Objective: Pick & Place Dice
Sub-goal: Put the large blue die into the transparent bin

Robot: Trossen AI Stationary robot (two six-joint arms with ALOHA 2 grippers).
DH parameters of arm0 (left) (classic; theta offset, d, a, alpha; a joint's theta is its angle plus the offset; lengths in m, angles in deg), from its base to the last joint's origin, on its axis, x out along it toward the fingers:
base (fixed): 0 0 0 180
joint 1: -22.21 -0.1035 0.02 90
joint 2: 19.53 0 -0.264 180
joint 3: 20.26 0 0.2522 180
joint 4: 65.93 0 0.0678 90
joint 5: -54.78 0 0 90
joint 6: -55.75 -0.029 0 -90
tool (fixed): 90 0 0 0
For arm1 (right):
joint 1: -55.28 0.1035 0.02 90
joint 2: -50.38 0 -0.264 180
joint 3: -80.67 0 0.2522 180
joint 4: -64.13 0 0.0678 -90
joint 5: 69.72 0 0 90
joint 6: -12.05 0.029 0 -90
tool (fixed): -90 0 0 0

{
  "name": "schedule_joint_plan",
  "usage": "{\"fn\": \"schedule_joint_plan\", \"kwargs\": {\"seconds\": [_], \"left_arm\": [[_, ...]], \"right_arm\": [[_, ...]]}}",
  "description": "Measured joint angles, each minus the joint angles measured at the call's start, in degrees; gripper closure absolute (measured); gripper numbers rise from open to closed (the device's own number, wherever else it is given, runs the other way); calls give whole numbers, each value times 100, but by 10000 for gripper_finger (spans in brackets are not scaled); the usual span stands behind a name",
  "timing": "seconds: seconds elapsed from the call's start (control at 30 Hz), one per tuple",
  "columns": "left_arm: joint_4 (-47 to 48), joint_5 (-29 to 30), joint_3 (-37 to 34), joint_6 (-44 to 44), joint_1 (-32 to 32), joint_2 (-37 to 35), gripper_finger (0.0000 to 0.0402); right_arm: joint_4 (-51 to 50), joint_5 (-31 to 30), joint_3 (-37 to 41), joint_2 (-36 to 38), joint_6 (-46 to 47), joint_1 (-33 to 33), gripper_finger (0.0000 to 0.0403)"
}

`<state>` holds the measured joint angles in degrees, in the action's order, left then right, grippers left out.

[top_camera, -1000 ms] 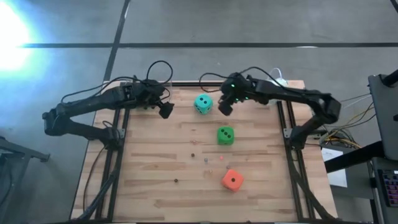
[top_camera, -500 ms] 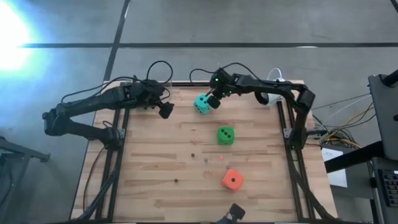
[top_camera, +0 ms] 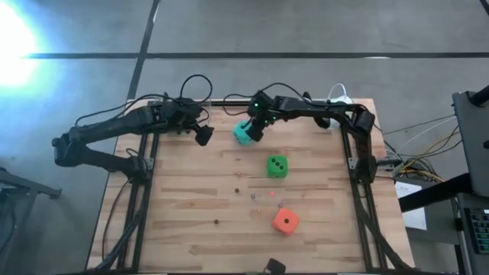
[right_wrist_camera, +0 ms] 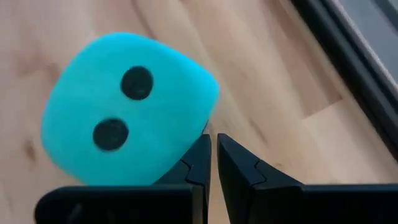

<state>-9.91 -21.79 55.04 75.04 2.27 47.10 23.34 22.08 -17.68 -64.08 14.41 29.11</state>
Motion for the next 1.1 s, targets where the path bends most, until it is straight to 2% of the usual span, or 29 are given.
{"fn": "schedule_joint_plan", "kwargs": {"seconds": [0.3,0.43,0.6,0.73,1.1], "left_arm": [[-2,0,0,2,2,0,7],[0,-1,0,20,2,0,7],[-2,-1,0,21,2,0,7],[0,-3,0,22,2,0,7],[0,-3,0,22,2,0,7]], "right_arm": [[45,-82,28,179,-121,741,376],[-46,-880,15,305,-154,896,376],[-6,-992,37,810,-130,814,376],[-69,-1091,61,925,76,736,376],[-52,-1205,93,451,366,282,376]]}}
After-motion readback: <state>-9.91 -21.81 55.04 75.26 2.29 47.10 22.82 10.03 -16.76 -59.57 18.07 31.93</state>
